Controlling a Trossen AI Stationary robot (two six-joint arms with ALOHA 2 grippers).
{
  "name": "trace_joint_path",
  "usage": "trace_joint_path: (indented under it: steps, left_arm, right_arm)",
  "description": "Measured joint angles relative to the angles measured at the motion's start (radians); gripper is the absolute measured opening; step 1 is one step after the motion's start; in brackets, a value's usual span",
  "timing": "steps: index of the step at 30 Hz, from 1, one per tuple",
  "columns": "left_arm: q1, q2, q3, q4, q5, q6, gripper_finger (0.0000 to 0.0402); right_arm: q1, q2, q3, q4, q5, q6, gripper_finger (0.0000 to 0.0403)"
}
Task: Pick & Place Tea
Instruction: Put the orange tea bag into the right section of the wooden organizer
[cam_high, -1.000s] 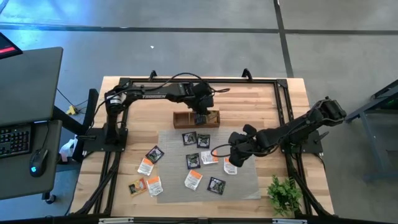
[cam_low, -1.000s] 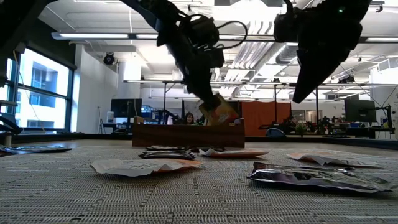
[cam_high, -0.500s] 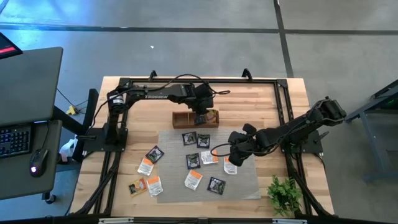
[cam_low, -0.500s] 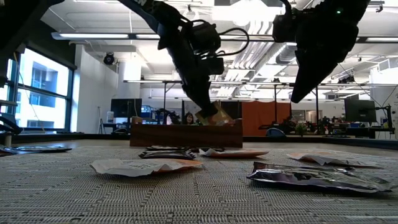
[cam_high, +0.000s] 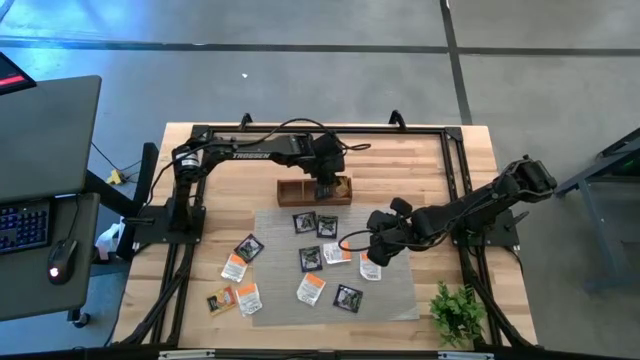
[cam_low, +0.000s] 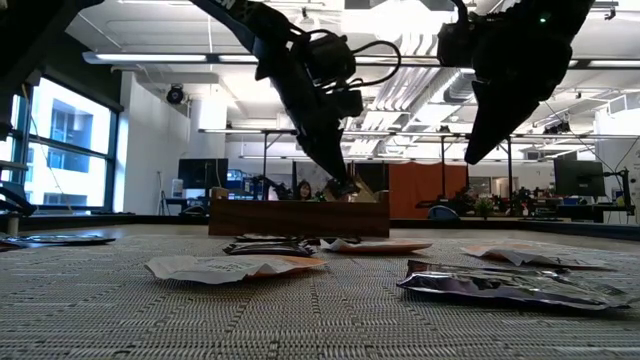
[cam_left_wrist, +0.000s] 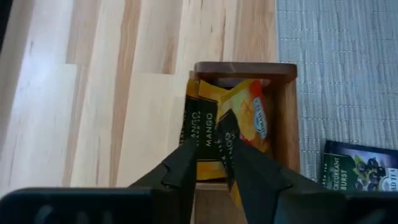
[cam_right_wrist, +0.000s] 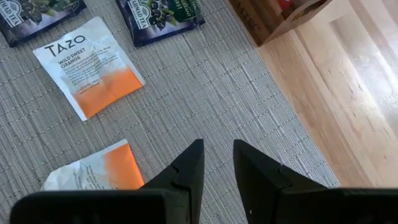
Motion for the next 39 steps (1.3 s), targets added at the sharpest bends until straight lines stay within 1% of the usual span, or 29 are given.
trace_joint_path:
  steps: [4,6,8,10,14,17,20,22,25,27,31,33,35,37,39]
  left_arm:
    - [0.000,-0.006,0.000,-0.032,-0.025,-0.009,0.0105]
    - [0.000,-0.037,-0.001,-0.076,-0.033,-0.035,0.0101]
    - [0.000,-0.076,0.018,-0.144,-0.055,-0.051,0.0094]
    - [0.000,-0.120,0.034,-0.248,-0.084,-0.062,0.0086]
    - [0.000,-0.236,0.039,-0.382,-0.093,-0.105,0.0074]
    - [0.000,-0.351,0.029,-0.467,-0.090,-0.158,0.0069]
    - [-0.010,-0.469,-0.013,-0.495,-0.088,-0.186,0.0069]
    - [-0.020,-0.555,-0.074,-0.520,-0.093,-0.210,0.0069]
    - [-0.065,-0.702,-0.212,-0.484,-0.098,-0.272,0.0069]
    - [-0.105,-0.806,-0.337,-0.453,-0.117,-0.318,0.0069]
    - [-0.218,-0.989,-0.607,-0.309,-0.121,-0.465,0.0069]
    - [-0.277,-1.064,-0.721,-0.247,-0.115,-0.541,0.0069]
    - [-0.333,-1.119,-0.808,-0.189,-0.113,-0.619,0.0069]
    - [-0.383,-1.154,-0.871,-0.183,-0.108,-0.698,0.0069]
    - [-0.422,-1.164,-0.908,-0.184,-0.077,-0.762,0.0069]
  right_arm:
    - [0.000,0.000,0.000,0.000,0.020,-0.001,0.0083]
    - [-0.001,0.000,0.000,0.004,0.043,-0.021,0.0083]
    - [-0.001,0.000,0.000,0.020,0.075,-0.053,0.0083]
    - [-0.001,0.000,0.000,0.054,0.099,-0.090,0.0083]
    - [-0.001,0.000,0.000,0.167,0.128,-0.205,0.0083]
    - [-0.005,0.000,0.000,0.283,0.181,-0.304,0.0083]
    - [-0.022,0.000,0.000,0.381,0.193,-0.350,0.0083]
    - [-0.037,0.000,0.000,0.414,0.169,-0.349,0.0083]
    - [-0.055,0.000,0.000,0.415,0.138,-0.347,0.0083]
    - [-0.066,0.000,-0.008,0.427,0.144,-0.329,0.0083]
    - [-0.100,0.000,-0.041,0.475,0.147,-0.309,0.0083]
    - [-0.121,0.000,-0.066,0.539,0.145,-0.327,0.0083]
    - [-0.145,0.000,-0.092,0.619,0.142,-0.351,0.0083]
    - [-0.175,0.000,-0.116,0.721,0.129,-0.391,0.0083]
    - [-0.208,0.000,-0.143,0.840,0.087,-0.430,0.0083]
